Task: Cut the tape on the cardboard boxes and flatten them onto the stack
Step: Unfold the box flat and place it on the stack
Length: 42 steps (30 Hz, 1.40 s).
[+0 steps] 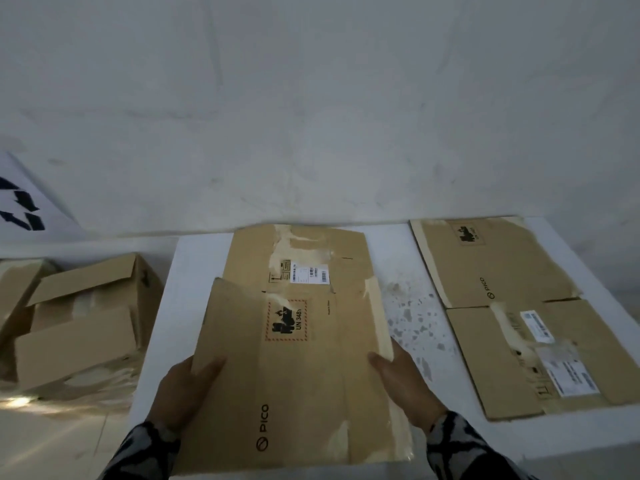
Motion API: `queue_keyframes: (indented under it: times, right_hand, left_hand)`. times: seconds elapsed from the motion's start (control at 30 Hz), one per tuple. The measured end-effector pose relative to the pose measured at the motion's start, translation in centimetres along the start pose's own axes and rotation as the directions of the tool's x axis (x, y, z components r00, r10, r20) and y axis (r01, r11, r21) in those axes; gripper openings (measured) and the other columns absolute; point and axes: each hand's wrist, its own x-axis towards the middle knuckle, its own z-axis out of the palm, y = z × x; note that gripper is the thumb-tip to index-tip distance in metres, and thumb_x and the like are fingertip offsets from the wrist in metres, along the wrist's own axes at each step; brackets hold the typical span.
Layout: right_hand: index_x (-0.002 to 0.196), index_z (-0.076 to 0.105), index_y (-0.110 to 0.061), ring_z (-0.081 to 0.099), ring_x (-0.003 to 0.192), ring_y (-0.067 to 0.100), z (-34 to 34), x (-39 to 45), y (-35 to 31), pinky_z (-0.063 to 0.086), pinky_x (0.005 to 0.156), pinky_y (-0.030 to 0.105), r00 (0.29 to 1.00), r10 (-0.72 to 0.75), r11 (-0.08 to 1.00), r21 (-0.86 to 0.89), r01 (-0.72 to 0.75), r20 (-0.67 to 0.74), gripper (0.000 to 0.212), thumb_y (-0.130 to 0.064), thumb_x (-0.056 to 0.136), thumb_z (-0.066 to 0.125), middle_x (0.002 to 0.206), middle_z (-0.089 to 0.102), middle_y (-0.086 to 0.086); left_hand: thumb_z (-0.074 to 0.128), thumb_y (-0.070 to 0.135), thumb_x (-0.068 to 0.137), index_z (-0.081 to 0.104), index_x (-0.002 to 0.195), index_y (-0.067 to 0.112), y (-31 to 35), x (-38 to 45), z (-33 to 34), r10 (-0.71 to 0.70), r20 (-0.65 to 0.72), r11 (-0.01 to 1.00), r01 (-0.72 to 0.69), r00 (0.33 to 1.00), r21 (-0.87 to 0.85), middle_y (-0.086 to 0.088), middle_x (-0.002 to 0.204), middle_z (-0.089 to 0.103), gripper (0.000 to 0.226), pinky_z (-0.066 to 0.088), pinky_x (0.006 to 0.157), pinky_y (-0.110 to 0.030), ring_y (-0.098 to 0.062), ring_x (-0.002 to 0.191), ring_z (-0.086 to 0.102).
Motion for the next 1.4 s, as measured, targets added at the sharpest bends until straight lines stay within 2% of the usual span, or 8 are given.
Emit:
queue_keyframes:
  times: [0.13, 0.33, 0.57, 0.77, 0.93, 1.03, 1.2, 1.4]
  right_hand:
    - [0.136, 0.051, -0.027, 0.063, 0.104, 0.01, -4.6, -0.8, -1.0, 0.051, 0.099, 0.034, 0.999, -0.026, 1.0, 0.012, 0.027, -0.033, 0.035, -0.024, 0.1, 0.055, 0.117, 0.065, -0.01]
    - [0.127, 0.054, -0.031, 0.067, 0.094, 0.012, -15.5, -1.4, -1.4, 0.056, 0.08, 0.03, 0.99, -0.108, 0.994, -0.016, 0.107, -0.089, 0.028, -0.023, 0.1, 0.055, 0.106, 0.069, -0.01]
    - [0.124, 0.053, -0.034, 0.064, 0.094, 0.01, -33.3, -1.4, 0.7, 0.053, 0.08, 0.03, 0.962, -0.212, 0.976, -0.085, 0.2, -0.174, 0.027, -0.026, 0.099, 0.056, 0.103, 0.065, -0.014]
    - [0.118, 0.051, -0.026, 0.059, 0.089, 0.012, -44.7, 1.9, 2.8, 0.048, 0.073, 0.03, 0.961, -0.172, 0.963, -0.243, 0.117, -0.218, 0.022, -0.03, 0.097, 0.056, 0.102, 0.061, -0.006]
    - [0.133, 0.048, -0.017, 0.057, 0.092, 0.017, -48.1, 6.4, 6.6, 0.042, 0.066, 0.026, 0.976, -0.08, 0.946, -0.325, 0.01, -0.201, 0.039, -0.025, 0.095, 0.054, 0.118, 0.061, 0.002]
    - [0.138, 0.046, -0.021, 0.054, 0.095, 0.016, -49.1, 7.8, 8.7, 0.039, 0.066, 0.024, 0.982, -0.083, 0.948, -0.317, 0.025, -0.172, 0.043, -0.019, 0.096, 0.053, 0.121, 0.058, -0.001]
    - [0.127, 0.058, -0.018, 0.051, 0.083, 0.01, -51.1, 9.5, 10.4, 0.034, 0.059, 0.015, 0.967, -0.139, 0.942, -0.33, 0.063, -0.213, 0.029, -0.021, 0.098, 0.055, 0.109, 0.061, -0.001]
    - [0.135, 0.055, -0.016, 0.053, 0.096, 0.026, -52.4, 11.2, 11.6, 0.04, 0.078, 0.03, 0.957, -0.057, 0.923, -0.379, -0.058, -0.284, 0.04, -0.031, 0.098, 0.056, 0.124, 0.061, 0.01]
  left_hand:
    - [0.056, 0.063, 0.086, 0.066, 0.106, 0.023, 3.9, -2.5, 1.9, 0.023, -0.007, 0.999, -0.024, 1.0, -0.044, 0.003, 0.098, 0.074, 0.046, 0.054, 0.091, -0.05, -0.022, 0.086, 0.071]
    - [0.053, 0.066, 0.08, 0.065, 0.092, 0.027, 10.7, -6.5, 9.8, 0.126, -0.065, 0.991, -0.129, 0.99, -0.045, 0.006, 0.091, 0.073, 0.042, 0.056, 0.083, -0.044, -0.02, 0.081, 0.07]
    - [0.057, 0.053, 0.091, 0.068, 0.099, 0.021, 18.7, -12.3, 24.9, 0.225, -0.121, 0.969, -0.235, 0.967, -0.075, 0.003, 0.089, 0.074, 0.035, 0.053, 0.066, -0.033, -0.018, 0.077, 0.07]
    - [0.057, 0.04, 0.095, 0.058, 0.117, 0.018, 24.2, -12.6, 37.6, 0.222, -0.112, 0.967, -0.233, 0.969, -0.099, 0.001, 0.103, 0.064, 0.031, 0.046, 0.08, -0.034, -0.021, 0.088, 0.061]
    - [0.046, 0.016, 0.097, 0.042, 0.132, 0.014, 24.6, -10.9, 45.3, 0.032, 0.075, 1.0, -0.032, 0.997, -0.001, -0.009, 0.118, 0.058, 0.036, 0.047, 0.086, -0.038, -0.027, 0.098, 0.055]
    - [0.043, 0.011, 0.094, 0.044, 0.134, 0.017, 23.7, -10.4, 47.0, -0.043, 0.078, 0.999, 0.042, 0.996, 0.015, -0.012, 0.124, 0.06, 0.04, 0.051, 0.093, -0.045, -0.031, 0.105, 0.058]
    - [0.045, 0.012, 0.096, 0.048, 0.14, 0.02, 23.3, -10.2, 48.3, -0.005, 0.02, 0.998, 0.003, 1.0, 0.064, -0.007, 0.128, 0.062, 0.045, 0.049, 0.096, -0.038, -0.027, 0.109, 0.058]
    - [0.048, 0.019, 0.099, 0.048, 0.141, 0.021, 23.3, -9.6, 49.3, 0.011, 0.005, 0.99, -0.012, 1.0, 0.14, -0.008, 0.127, 0.063, 0.042, 0.046, 0.092, -0.034, -0.028, 0.112, 0.058]
